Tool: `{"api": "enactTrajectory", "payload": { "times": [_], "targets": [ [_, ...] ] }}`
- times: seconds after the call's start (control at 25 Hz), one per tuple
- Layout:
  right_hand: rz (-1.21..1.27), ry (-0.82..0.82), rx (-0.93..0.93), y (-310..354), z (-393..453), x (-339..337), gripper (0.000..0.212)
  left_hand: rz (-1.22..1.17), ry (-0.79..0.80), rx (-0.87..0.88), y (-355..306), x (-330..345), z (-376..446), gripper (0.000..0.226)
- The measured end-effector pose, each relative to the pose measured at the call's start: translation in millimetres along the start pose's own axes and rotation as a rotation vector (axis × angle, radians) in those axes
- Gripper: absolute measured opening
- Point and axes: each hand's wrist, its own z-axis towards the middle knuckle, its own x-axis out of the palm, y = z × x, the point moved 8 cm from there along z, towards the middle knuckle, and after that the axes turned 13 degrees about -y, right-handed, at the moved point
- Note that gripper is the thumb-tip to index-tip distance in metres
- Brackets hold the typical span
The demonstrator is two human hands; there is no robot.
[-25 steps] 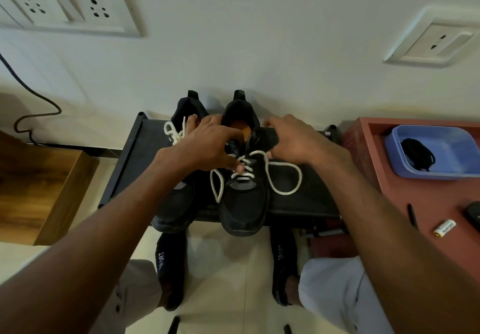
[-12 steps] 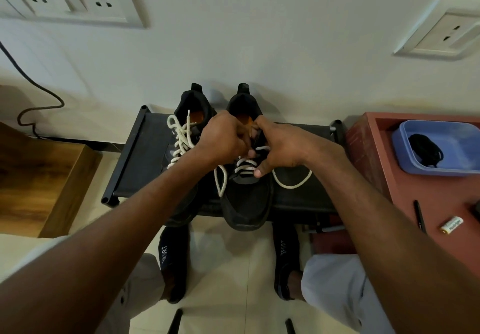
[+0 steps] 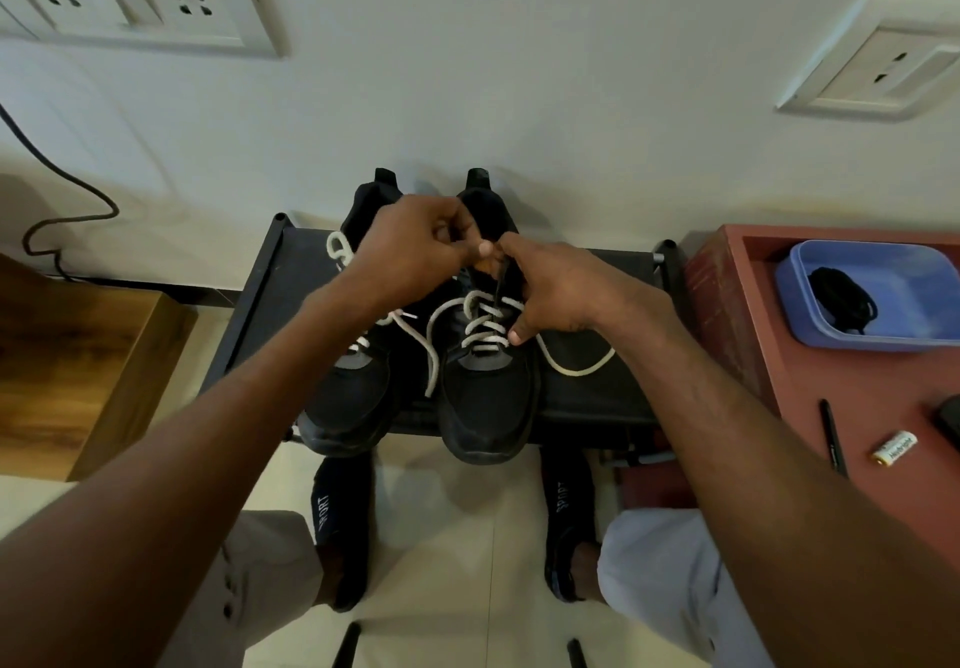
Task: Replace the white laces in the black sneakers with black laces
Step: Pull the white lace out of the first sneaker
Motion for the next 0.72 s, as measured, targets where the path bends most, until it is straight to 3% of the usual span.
{"api": "enactTrajectory", "payload": {
  "times": [0.12,0.24,0.36,0.52,0.56,0.64,0.72],
  "targets": [
    [0.009,0.006,-0.013,0.3,0.3,-1.0,0.074,0.196,0.111,0.209,-18.0,29.6,-12.0,0.016],
    [0.006,0.025,-0.004,-1.1,-1.0,-0.8,0.079,0.229,0.089,0.198,-13.0,38.8,-11.7,0.011],
    [0.023,0.046,0.012,-3.6,-1.5,1.0,0.074,0.096,0.11,-0.009,-0.4,37.7,-10.2,0.007],
    [0.053,0.021,0.023,-9.4,-2.5,-6.1,0.061,-0.435,0.27,-0.5,27.3,29.4,-14.7,0.013],
    [0.064,0.022,0.022,-8.5,-2.3,-6.3,0.059,-0.483,0.295,-0.542,30.5,26.2,-14.8,0.015],
    [0.073,0.03,0.007,-4.7,-1.2,-3.5,0.058,-0.362,0.261,-0.404,30.4,19.7,-7.2,0.013],
    [0.067,0.018,-0.005,-1.6,-0.1,-2.2,0.057,-0.043,0.105,-0.049,11.7,9.3,-0.5,0.003]
  ]
}}
